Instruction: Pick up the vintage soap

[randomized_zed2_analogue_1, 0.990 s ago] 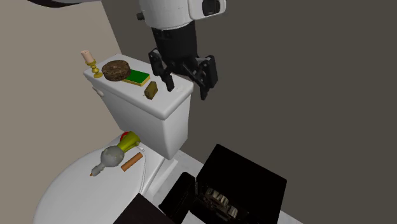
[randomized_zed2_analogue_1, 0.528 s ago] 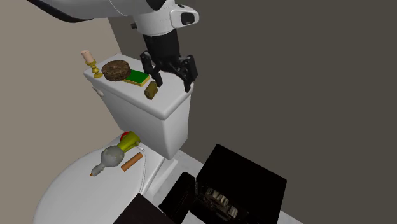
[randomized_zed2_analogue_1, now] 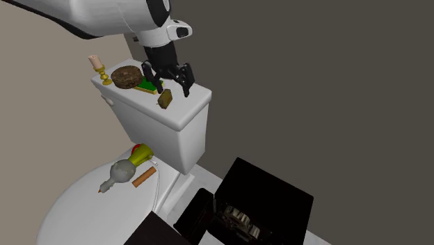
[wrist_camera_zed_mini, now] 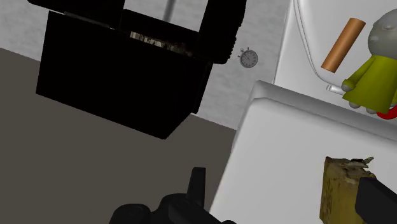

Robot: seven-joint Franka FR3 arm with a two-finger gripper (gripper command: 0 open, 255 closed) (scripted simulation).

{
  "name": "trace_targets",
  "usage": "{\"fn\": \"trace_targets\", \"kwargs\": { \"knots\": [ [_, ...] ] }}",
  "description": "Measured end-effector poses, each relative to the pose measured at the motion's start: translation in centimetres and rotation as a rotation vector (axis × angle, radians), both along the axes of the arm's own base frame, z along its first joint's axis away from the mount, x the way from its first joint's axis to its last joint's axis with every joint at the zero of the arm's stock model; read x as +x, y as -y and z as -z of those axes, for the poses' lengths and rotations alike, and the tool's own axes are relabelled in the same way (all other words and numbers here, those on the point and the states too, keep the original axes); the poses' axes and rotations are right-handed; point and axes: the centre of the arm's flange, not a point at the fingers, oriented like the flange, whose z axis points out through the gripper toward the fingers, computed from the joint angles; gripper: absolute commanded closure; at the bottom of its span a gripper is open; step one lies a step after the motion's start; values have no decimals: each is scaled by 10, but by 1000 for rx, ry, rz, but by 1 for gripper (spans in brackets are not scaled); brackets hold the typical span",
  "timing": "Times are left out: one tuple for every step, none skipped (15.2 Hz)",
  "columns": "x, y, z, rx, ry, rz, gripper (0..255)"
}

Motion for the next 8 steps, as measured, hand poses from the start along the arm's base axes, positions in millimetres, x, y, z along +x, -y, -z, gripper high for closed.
{"fn": "trace_targets", "kwargs": {
  "knots": [
    [2, -9, 3, 0, -4, -11, 0],
    [4, -19, 7, 1, -8, -22, 0],
    [8, -33, 15, 1, -11, -33, 0],
    [11, -45, 21, 1, -15, -44, 0],
    [12, -56, 28, 1, -20, -55, 0],
    [13, -68, 35, 1, -23, -66, 0],
    [15, -75, 40, 2, -26, -72, 0],
    [16, -78, 46, 1, -26, -74, 0]
  ]
}}
